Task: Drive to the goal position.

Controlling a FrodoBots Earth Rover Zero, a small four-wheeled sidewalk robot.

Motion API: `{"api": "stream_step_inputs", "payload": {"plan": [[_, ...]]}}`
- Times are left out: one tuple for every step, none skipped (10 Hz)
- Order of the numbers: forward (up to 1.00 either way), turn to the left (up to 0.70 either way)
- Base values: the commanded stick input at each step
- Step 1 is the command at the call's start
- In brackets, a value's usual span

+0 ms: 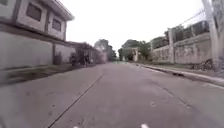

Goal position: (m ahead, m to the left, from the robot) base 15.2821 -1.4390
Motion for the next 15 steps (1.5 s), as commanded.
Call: {"api": "stream_step_inputs", "payload": {"plan": [[1.00,0.02],[1.00,0.02],[1.00,0.02],[1.00,0.02],[1.00,0.02],[1.00,0.02],[1.00,0.02],[1.00,0.02],[1.00,0.02],[1.00,0.02],[1.00,0.02],[1.00,0.02],[1.00,0.02],[1.00,0.02],[1.00,0.02]]}}
